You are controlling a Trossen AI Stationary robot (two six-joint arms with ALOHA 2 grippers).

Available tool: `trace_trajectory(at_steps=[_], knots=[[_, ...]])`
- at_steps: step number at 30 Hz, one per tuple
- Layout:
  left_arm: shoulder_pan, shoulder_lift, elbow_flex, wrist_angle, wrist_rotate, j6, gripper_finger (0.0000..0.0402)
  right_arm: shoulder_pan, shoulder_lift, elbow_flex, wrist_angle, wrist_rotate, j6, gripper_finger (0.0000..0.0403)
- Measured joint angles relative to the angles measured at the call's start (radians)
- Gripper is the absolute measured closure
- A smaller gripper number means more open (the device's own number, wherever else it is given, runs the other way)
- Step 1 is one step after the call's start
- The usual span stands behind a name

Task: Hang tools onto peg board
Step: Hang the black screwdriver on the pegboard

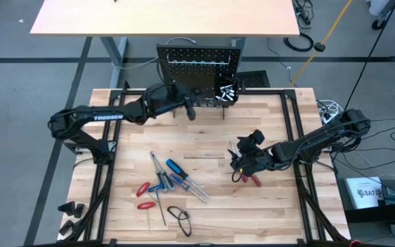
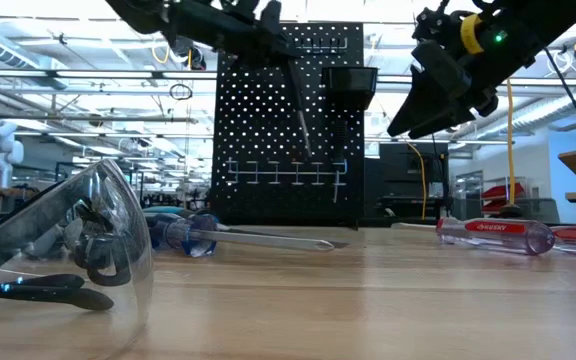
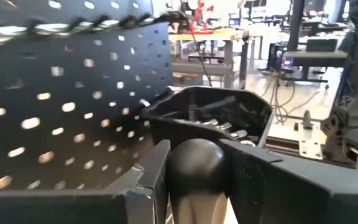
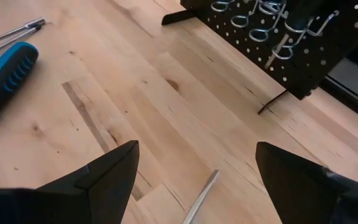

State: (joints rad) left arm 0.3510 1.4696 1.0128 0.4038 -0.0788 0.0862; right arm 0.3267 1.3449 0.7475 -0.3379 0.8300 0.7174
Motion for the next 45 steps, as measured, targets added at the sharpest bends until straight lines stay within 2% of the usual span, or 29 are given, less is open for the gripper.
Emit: trace_trajectory(at_steps=[7, 14, 21, 38, 45], knots=[[0.026, 0.047, 0.066, 0.002, 0.024, 0.032, 0.0283, 0.002, 0.004, 0.0, 0.001, -0.025, 0.005, 0.0088], [0.056, 0.049, 0.07, 0.002, 0.026, 0.033, 0.0283, 0.016, 0.005, 0.0, 0.014, -0.027, 0.02, 0.0088], [0.07, 0.099, 0.07, 0.04, 0.075, 0.024, 0.0283, 0.016, 0.005, 0.0, 0.017, -0.026, 0.023, 0.0088], [0.078, 0.13, 0.07, 0.032, 0.076, 0.025, 0.0283, 0.016, 0.005, 0.0, 0.018, -0.025, 0.023, 0.0088], [0.081, 0.196, 0.088, 0.031, 0.094, 0.025, 0.0283, 0.016, 0.005, 0.0, 0.022, -0.025, 0.023, 0.0088]])
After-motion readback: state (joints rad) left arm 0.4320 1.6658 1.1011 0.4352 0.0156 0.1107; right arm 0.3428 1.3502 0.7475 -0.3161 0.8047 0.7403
